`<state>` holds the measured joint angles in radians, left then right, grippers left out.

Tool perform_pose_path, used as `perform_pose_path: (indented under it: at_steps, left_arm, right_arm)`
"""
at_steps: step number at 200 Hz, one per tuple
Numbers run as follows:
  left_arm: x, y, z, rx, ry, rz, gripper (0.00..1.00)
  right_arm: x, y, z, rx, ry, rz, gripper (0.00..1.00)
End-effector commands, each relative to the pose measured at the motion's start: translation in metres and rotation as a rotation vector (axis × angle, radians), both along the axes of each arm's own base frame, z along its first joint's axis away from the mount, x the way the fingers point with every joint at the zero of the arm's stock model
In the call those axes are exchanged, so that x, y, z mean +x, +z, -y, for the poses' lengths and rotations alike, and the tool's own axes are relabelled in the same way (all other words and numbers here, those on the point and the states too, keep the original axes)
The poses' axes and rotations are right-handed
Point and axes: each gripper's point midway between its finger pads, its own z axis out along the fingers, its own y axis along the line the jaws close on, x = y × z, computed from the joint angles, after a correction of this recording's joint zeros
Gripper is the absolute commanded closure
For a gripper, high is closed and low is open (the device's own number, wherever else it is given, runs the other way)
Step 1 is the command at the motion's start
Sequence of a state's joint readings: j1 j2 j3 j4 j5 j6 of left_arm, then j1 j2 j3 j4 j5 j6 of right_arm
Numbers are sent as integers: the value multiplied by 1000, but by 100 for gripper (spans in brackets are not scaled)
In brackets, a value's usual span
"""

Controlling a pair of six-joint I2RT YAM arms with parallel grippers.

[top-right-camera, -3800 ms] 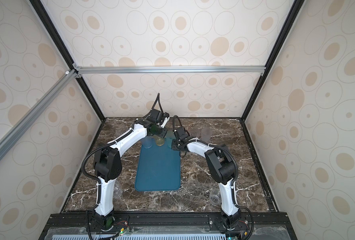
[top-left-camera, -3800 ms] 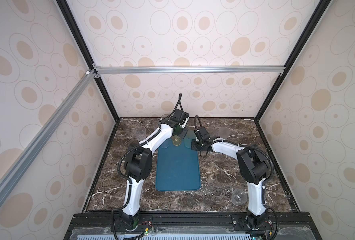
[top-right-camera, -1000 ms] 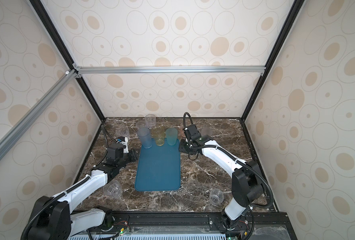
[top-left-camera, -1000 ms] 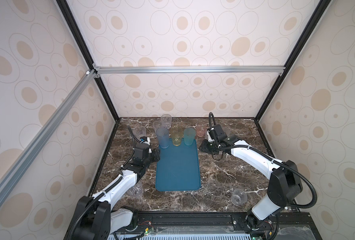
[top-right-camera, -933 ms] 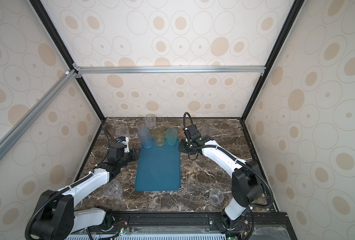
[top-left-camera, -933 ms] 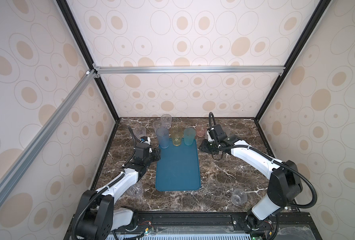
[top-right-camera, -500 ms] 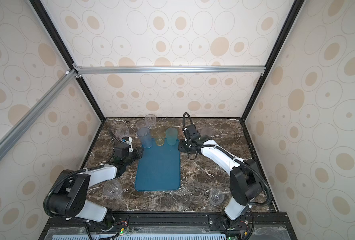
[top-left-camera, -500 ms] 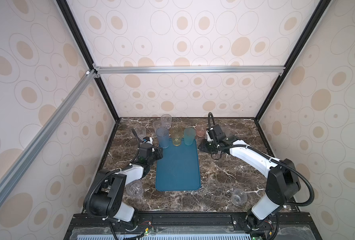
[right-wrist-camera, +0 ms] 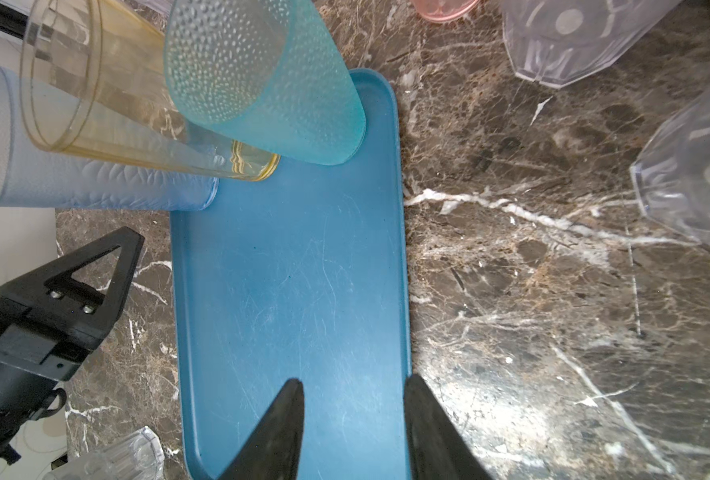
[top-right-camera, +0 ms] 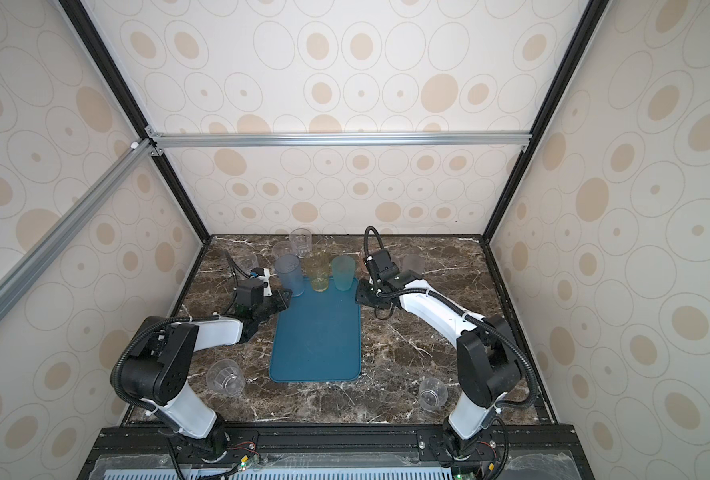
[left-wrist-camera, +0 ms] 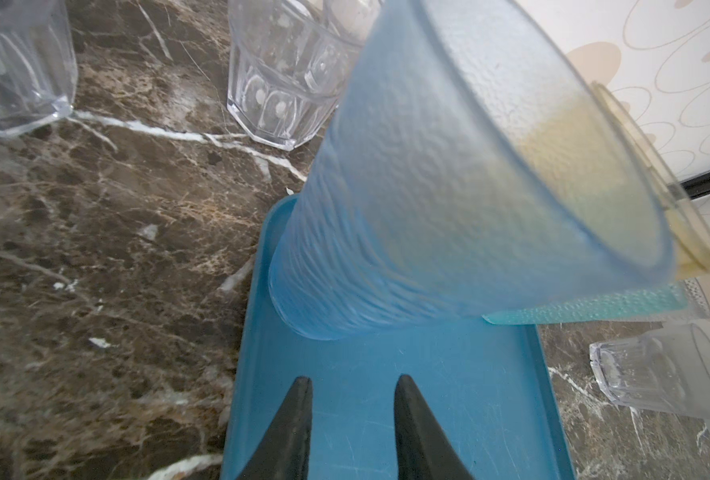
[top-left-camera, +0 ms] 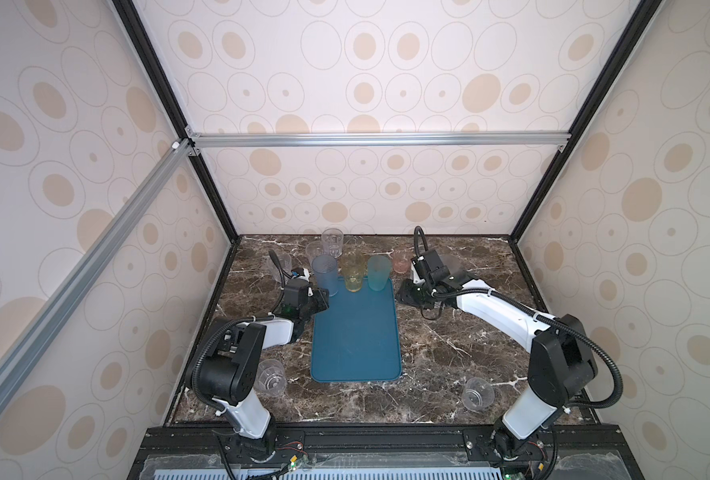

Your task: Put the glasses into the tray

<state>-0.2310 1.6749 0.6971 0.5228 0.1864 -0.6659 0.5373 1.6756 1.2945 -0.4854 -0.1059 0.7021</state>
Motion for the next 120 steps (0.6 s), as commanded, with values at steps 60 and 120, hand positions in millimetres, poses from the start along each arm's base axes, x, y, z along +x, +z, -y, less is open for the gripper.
perform_pose_path:
  at_steps: [60,120]
  left_arm:
    - [27,9,0,-7,11,36,67]
    - [32,3,-1,6,12,27,67]
  right_arm:
    - [-1,-4,-3,-3,4,-11,57]
    - [-1,-4,-3,-1,3,-8,57]
